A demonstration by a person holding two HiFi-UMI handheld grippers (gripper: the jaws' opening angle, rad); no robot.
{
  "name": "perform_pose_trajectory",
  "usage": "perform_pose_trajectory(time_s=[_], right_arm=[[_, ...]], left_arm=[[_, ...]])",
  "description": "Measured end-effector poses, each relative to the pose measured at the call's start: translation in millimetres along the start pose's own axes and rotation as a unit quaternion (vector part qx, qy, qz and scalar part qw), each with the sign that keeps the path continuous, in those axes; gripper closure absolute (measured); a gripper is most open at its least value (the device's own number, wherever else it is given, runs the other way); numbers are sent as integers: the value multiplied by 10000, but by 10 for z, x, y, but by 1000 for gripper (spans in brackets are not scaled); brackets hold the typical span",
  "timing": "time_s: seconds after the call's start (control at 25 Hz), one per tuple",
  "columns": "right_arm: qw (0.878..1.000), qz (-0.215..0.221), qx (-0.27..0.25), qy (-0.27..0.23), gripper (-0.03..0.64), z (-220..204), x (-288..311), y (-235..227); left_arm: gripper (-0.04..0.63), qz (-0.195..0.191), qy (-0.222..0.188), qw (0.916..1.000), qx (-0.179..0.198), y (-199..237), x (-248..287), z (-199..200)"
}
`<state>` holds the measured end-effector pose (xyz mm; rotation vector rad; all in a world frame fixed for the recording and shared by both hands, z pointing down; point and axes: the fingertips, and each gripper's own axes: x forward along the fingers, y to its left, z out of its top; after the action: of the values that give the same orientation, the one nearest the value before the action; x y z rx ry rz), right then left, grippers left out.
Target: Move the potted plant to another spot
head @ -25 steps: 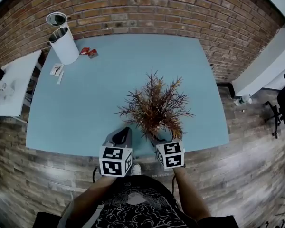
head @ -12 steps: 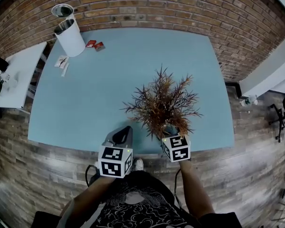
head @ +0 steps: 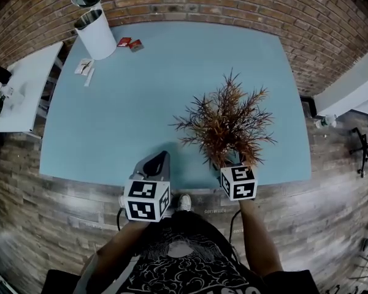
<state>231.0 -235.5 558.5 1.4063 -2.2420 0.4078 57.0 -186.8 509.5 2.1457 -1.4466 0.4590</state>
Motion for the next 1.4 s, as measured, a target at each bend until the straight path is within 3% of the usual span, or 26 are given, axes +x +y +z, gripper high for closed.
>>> perform_pose_trajectory(time_s=[0.76, 1.4], right_arm=[[9998, -163, 69, 126, 193, 158, 296, 646], [9998, 12, -59, 191, 193, 272, 474, 1226]], left_arm=[[595, -65, -52, 9999, 78, 678, -254, 68], [595, 130, -127, 9998, -45, 1140, -517, 90]])
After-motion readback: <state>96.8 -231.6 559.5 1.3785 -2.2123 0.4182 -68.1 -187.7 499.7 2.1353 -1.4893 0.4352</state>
